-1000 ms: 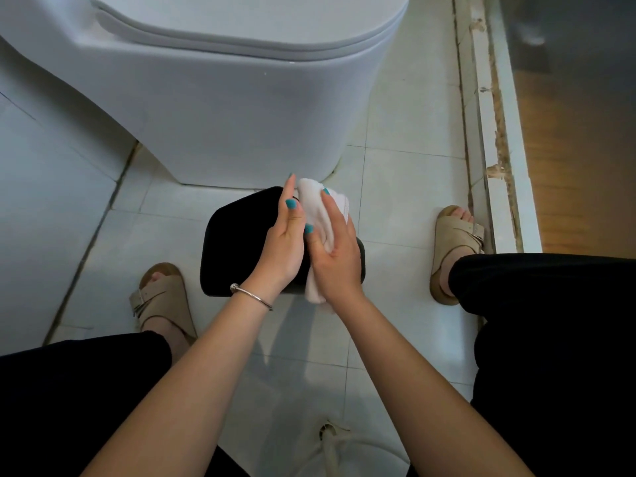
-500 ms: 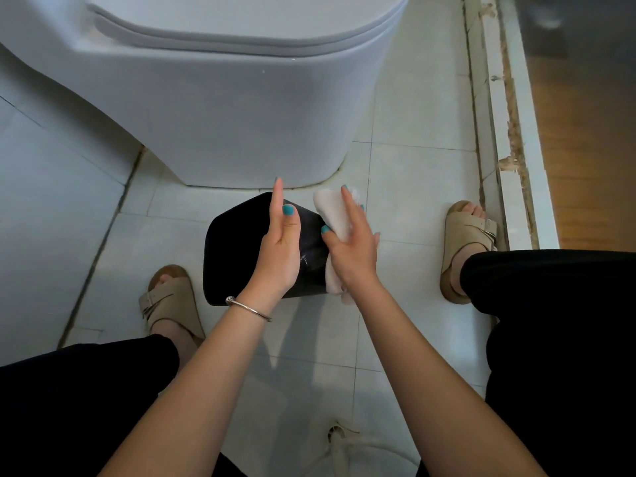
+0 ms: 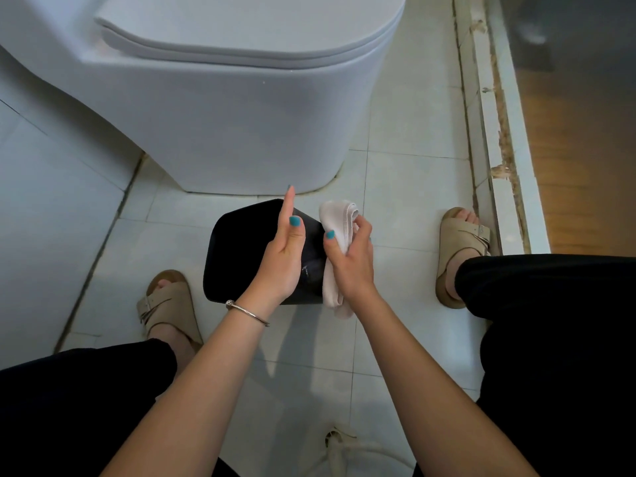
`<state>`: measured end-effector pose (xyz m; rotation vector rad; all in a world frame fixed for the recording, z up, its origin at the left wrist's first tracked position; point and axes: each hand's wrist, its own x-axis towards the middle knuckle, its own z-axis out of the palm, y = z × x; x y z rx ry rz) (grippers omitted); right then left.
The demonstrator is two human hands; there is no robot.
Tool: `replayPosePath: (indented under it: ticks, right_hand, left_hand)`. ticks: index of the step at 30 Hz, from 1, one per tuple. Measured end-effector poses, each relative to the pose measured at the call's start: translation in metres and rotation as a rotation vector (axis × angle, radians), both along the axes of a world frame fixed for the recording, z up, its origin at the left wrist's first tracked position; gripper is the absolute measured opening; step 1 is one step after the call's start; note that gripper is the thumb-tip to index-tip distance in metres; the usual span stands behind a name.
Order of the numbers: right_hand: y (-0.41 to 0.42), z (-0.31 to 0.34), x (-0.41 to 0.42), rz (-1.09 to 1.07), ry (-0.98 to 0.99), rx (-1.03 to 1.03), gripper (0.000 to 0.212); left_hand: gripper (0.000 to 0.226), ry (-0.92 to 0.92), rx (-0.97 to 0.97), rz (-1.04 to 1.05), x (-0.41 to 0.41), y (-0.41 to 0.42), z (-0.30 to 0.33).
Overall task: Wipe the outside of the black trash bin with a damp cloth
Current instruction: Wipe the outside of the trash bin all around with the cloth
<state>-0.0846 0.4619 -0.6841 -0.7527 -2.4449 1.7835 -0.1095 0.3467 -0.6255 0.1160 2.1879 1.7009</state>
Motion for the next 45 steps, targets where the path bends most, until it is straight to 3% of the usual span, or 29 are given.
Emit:
replayPosePath:
  ticks: [9,15,20,25,31,35,41,45]
  right_hand:
    - [-0.029,0.029,-0.002,0.150,0.170,0.016,0.050]
    - [-0.031,0.033,-0.002,0.231,0.211,0.028,0.052]
    - [-0.025,0.032,-0.010,0.267,0.116,0.128,0.063]
    - [-0.015,0.018,-0.016,0.204,-0.005,0.151,0.055]
    - [0.005,-0.007,-0.016,0.027,-0.079,0.019,0.053]
    - [-0.012,-0.002,-0.016,0.044,-0.067,0.061,0.043]
    - [-0.053,0.046,-0.008,0.157,0.192,0.066,0.044]
    - [-0.049,0.053,-0.005,0.285,0.017,-0.085,0.035]
  left_hand:
    - [0.050,-0.019,0.001,0.068,0.003,0.001,0.000]
    - [0.050,-0.049,-0.010,0.109,-0.002,0.003,-0.004]
    - [0.050,-0.084,-0.021,0.095,-0.010,0.001,0.001]
    - [0.074,-0.079,0.014,0.120,-0.009,-0.004,0.007]
    - [0.079,-0.039,0.034,0.094,-0.004,-0.002,0.001]
    - [0.088,-0.014,0.012,0.125,-0.005,-0.016,0.000]
    - [0.053,-0.088,0.021,0.244,-0.013,-0.012,-0.005]
    - [0.054,-0.133,0.002,0.316,-0.018,-0.018,-0.005]
